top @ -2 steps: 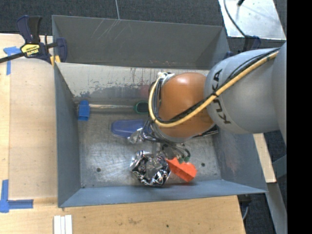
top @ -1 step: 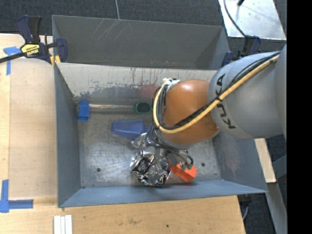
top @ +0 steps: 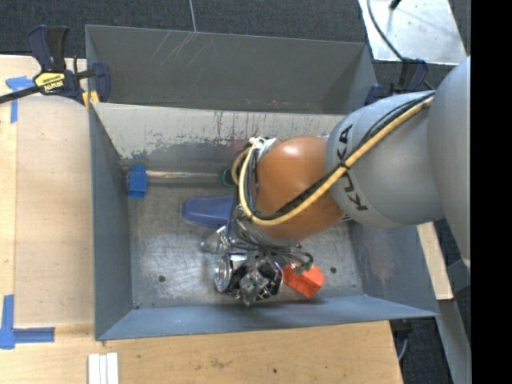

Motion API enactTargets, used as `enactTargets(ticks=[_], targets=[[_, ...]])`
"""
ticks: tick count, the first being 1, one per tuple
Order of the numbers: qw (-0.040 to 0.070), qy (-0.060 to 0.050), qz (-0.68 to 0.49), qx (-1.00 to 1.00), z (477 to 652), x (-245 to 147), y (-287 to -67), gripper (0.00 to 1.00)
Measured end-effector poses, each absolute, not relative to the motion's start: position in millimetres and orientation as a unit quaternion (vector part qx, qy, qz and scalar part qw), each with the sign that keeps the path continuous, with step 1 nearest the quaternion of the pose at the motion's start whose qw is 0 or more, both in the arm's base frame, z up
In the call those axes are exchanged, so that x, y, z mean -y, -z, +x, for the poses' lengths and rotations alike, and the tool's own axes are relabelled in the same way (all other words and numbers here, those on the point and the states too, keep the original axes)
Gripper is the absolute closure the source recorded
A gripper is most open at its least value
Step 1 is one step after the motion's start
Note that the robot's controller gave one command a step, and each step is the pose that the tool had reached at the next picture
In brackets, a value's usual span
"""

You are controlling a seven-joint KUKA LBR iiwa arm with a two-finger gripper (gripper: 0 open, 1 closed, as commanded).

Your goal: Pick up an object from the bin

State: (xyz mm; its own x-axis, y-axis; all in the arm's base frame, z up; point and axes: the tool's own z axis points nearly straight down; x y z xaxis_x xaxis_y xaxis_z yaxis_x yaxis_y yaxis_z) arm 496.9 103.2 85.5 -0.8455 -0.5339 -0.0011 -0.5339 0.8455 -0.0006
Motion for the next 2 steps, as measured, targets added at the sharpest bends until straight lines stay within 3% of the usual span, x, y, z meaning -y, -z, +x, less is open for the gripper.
enactTargets(ticks=[1, 2], targets=[[0.009, -0.005, -0.149, -0.989, 494.2, -64.0, -78.2, 1.00], [0.009, -0.005, -0.149, -0.989, 494.2, -64.0, -78.2, 1.00]])
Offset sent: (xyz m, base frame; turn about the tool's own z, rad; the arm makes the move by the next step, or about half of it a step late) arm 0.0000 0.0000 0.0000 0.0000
